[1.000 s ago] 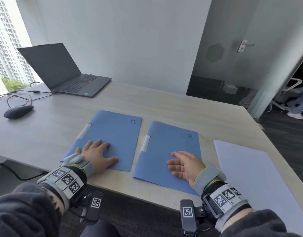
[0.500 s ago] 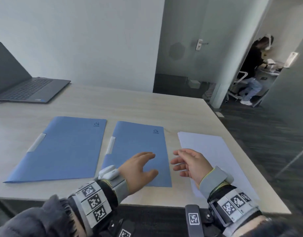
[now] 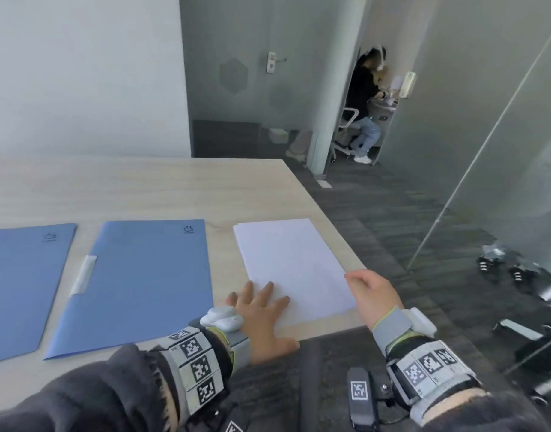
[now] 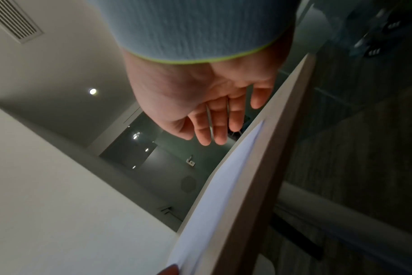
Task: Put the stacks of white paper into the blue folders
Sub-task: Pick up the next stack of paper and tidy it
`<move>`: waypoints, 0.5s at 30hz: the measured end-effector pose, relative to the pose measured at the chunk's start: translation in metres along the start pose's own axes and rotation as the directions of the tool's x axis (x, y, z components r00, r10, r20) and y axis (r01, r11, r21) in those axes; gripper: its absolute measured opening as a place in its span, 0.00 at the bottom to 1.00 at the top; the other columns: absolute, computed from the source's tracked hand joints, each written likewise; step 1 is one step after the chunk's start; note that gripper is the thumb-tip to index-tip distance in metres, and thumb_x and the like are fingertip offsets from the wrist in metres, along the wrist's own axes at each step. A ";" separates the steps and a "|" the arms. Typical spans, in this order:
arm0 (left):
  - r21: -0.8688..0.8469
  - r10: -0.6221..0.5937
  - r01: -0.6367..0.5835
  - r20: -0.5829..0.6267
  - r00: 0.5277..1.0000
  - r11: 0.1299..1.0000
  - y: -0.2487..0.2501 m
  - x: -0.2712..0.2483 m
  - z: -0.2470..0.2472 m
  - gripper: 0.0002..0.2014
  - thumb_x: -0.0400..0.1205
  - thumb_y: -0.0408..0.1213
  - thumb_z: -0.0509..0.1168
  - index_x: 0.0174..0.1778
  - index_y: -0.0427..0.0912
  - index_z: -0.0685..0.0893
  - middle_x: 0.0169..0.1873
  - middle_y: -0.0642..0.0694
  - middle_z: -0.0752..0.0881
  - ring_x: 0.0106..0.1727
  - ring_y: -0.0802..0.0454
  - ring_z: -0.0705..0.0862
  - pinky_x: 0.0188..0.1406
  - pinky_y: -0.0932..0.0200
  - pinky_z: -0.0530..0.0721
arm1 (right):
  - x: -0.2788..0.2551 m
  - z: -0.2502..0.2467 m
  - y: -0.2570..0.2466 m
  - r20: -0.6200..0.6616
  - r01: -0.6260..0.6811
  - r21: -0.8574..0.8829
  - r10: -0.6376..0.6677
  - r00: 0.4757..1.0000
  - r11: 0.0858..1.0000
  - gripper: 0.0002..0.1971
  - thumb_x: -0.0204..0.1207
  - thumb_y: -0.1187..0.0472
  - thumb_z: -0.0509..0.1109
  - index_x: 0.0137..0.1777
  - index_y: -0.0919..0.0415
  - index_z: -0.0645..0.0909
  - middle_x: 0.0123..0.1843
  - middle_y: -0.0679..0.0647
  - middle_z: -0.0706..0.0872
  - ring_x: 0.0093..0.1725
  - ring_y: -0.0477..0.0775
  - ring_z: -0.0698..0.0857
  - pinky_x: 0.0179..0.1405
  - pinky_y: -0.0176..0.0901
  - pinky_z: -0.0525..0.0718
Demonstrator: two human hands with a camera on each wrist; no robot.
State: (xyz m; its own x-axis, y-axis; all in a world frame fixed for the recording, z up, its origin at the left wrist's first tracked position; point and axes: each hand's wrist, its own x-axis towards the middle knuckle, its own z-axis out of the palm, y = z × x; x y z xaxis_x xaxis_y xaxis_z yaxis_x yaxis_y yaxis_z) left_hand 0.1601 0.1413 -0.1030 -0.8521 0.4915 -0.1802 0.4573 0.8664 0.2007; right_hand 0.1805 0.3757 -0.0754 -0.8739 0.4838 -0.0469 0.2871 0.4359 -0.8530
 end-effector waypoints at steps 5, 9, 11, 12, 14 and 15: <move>0.056 0.097 -0.094 -0.051 0.994 0.994 0.019 0.006 0.008 0.46 0.67 0.68 0.65 0.82 0.66 0.55 0.87 0.53 0.48 0.87 0.44 0.43 0.82 0.37 0.43 | 0.007 -0.032 0.029 -0.118 -0.172 -0.035 0.167 0.979 0.984 0.16 0.73 0.53 0.66 0.60 0.44 0.83 0.64 0.49 0.85 0.58 0.58 0.82 0.57 0.49 0.78; 0.019 0.183 -0.183 0.001 0.983 0.983 0.031 0.013 0.003 0.43 0.67 0.64 0.67 0.79 0.62 0.61 0.87 0.55 0.51 0.88 0.48 0.44 0.83 0.37 0.45 | 0.015 -0.044 0.050 -0.004 -0.318 0.012 0.319 0.948 0.948 0.27 0.74 0.51 0.66 0.72 0.61 0.76 0.72 0.59 0.80 0.68 0.64 0.79 0.71 0.57 0.74; -0.008 0.196 -0.196 0.003 0.981 0.981 0.038 0.018 0.001 0.41 0.65 0.62 0.69 0.75 0.59 0.64 0.86 0.56 0.54 0.87 0.49 0.46 0.83 0.38 0.46 | 0.010 -0.050 0.050 0.037 -0.365 0.075 0.364 0.931 0.928 0.19 0.77 0.54 0.65 0.60 0.69 0.81 0.65 0.65 0.84 0.63 0.67 0.83 0.68 0.58 0.77; -0.015 0.202 -0.202 0.009 0.979 0.979 0.040 0.020 0.000 0.40 0.65 0.62 0.69 0.73 0.58 0.65 0.86 0.56 0.55 0.87 0.50 0.47 0.83 0.38 0.46 | 0.008 -0.052 0.051 0.063 -0.386 0.128 0.381 0.922 0.914 0.15 0.80 0.57 0.64 0.56 0.69 0.82 0.61 0.64 0.86 0.58 0.66 0.84 0.63 0.56 0.79; -0.015 0.219 -0.218 0.029 0.975 0.976 0.047 0.025 -0.001 0.40 0.63 0.63 0.69 0.72 0.56 0.66 0.85 0.56 0.56 0.87 0.51 0.47 0.83 0.38 0.47 | 0.003 -0.059 0.053 0.097 -0.415 0.222 0.404 0.910 0.882 0.10 0.82 0.61 0.64 0.56 0.69 0.80 0.53 0.59 0.84 0.48 0.60 0.82 0.48 0.49 0.77; -0.013 0.226 -0.226 0.030 0.974 0.974 0.050 0.026 -0.001 0.41 0.62 0.63 0.69 0.71 0.56 0.66 0.85 0.56 0.56 0.87 0.51 0.47 0.83 0.38 0.47 | 0.001 -0.061 0.055 0.095 -0.406 0.238 0.395 0.914 0.882 0.10 0.81 0.64 0.64 0.57 0.71 0.79 0.49 0.58 0.84 0.43 0.58 0.81 0.42 0.47 0.75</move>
State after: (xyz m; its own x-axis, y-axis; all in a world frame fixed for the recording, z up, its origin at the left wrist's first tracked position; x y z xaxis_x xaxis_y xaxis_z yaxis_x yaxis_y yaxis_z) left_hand 0.1606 0.1970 -0.0966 -0.7184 0.6772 -0.1590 0.6347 0.7317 0.2487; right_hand 0.2194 0.4468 -0.0902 -0.7225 0.5423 -0.4289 0.5148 0.0078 -0.8573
